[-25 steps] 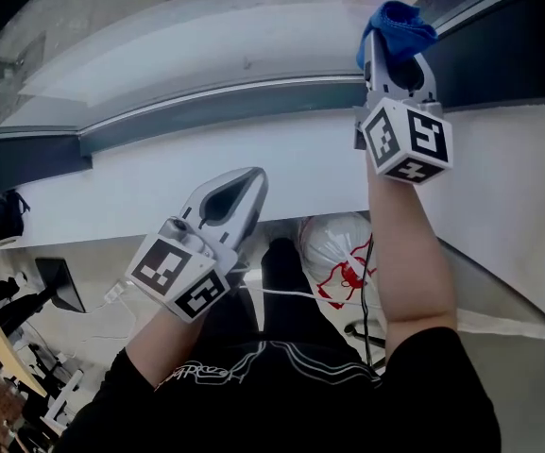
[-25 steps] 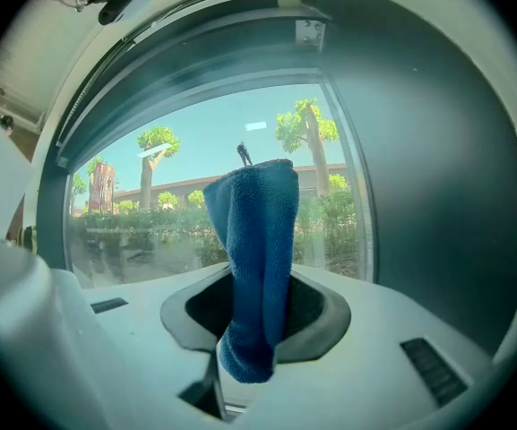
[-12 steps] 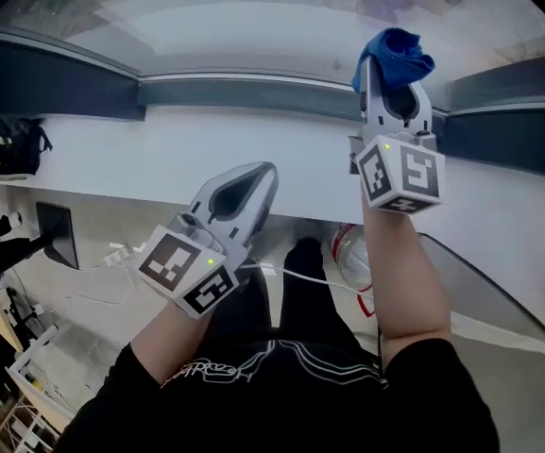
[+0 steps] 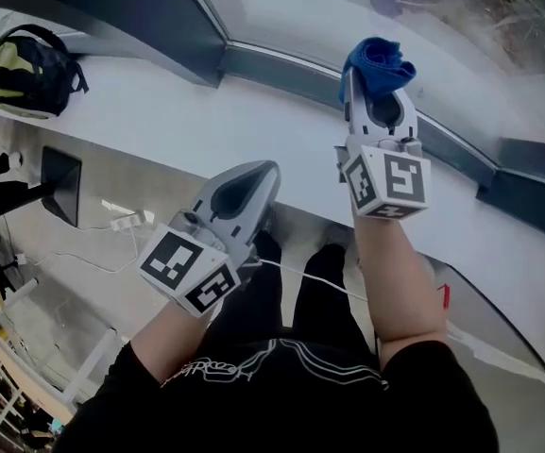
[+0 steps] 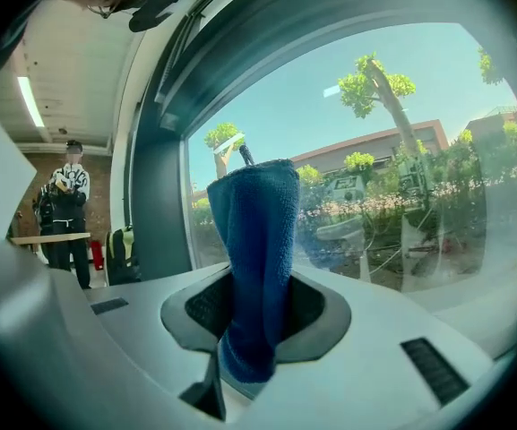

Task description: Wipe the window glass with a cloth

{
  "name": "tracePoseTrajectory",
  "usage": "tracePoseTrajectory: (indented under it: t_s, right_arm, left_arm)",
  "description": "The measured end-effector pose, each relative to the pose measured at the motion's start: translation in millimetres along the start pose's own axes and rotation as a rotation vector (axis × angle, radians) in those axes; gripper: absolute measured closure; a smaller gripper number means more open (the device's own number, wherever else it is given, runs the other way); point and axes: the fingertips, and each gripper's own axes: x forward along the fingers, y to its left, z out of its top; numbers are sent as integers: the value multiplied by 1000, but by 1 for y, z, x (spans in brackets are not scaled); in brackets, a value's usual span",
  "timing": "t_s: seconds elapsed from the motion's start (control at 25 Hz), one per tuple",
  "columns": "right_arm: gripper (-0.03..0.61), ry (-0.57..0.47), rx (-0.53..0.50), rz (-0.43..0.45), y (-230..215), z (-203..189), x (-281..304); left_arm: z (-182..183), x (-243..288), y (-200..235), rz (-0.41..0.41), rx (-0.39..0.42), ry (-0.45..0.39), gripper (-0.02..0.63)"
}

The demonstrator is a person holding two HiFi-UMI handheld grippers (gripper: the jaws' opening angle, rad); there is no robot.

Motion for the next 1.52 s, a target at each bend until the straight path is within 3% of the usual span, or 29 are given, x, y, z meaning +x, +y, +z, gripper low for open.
tracePoseTrajectory:
  t_s: [0.28, 0.56, 1.12, 1.52]
  right_arm:
    - [486, 18, -2, 122, 114, -20, 66]
    - [485, 51, -6, 160, 174, -45, 124]
    - [485, 42, -60, 104, 194, -57, 192]
    - [486, 55, -35, 63, 170, -63, 178]
  left_arm:
    - [21, -64, 93, 97, -33, -41, 609]
    - [21, -101, 151, 155, -73, -52, 609]
    - [20, -117, 198, 192, -113, -64, 609]
    - [20, -102, 192, 182, -95, -35, 609]
